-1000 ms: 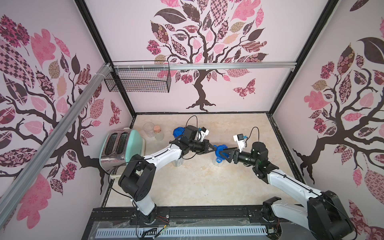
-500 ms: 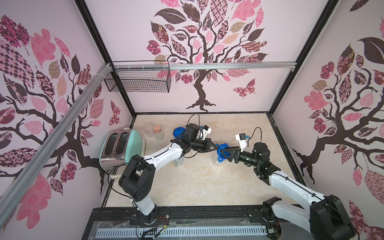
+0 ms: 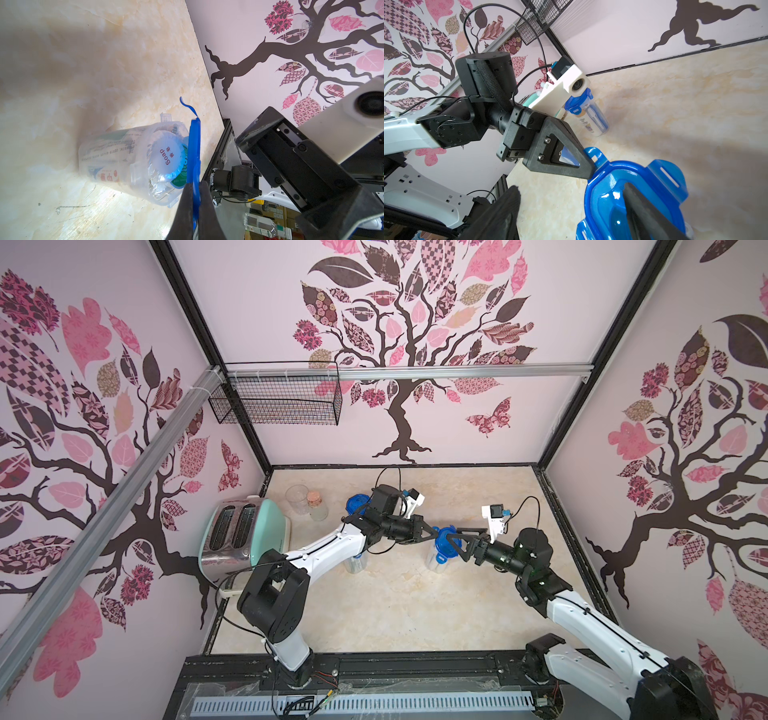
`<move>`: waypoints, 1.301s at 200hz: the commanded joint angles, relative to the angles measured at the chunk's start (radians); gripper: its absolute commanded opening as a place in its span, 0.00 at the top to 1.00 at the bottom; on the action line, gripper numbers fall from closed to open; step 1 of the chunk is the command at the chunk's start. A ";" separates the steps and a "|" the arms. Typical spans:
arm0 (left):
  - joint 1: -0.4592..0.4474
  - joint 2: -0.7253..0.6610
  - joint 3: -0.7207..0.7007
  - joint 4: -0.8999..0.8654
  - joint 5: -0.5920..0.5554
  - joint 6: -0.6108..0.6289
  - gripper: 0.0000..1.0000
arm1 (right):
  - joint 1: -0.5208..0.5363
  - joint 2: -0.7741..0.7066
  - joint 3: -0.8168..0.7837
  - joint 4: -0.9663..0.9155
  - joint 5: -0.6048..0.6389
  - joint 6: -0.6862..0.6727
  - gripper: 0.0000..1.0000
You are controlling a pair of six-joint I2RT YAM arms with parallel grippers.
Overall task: Take out toiletry kits
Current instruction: Open the lid of the container.
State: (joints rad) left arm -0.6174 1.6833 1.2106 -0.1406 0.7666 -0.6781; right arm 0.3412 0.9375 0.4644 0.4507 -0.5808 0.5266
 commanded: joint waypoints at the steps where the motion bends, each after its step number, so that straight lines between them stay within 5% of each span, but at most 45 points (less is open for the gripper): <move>1: -0.010 -0.019 0.042 -0.007 0.023 0.031 1.00 | -0.014 -0.012 0.020 -0.075 0.050 -0.008 0.19; 106: -0.036 -0.009 0.105 -0.108 0.031 0.107 1.00 | -0.058 -0.056 0.073 -0.234 0.187 -0.027 0.20; 147: -0.073 -0.018 0.108 -0.174 -0.022 0.170 1.00 | -0.205 -0.076 0.106 -0.307 0.235 0.037 0.17; 190: -0.208 -0.054 0.127 -0.227 -0.198 0.275 1.00 | -0.351 -0.045 0.163 -0.354 0.223 0.121 0.14; 230: -0.415 -0.059 0.140 -0.255 -0.459 0.438 1.00 | -0.423 -0.048 0.286 -0.502 0.365 0.061 0.12; 260: -0.530 -0.017 0.149 -0.244 -0.617 0.545 1.00 | -0.576 -0.009 0.283 -0.475 0.255 0.133 0.12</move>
State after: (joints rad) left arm -1.0908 1.6485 1.3392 -0.3840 0.3313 -0.2680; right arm -0.1444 0.8997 0.7307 0.0101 -0.2878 0.6117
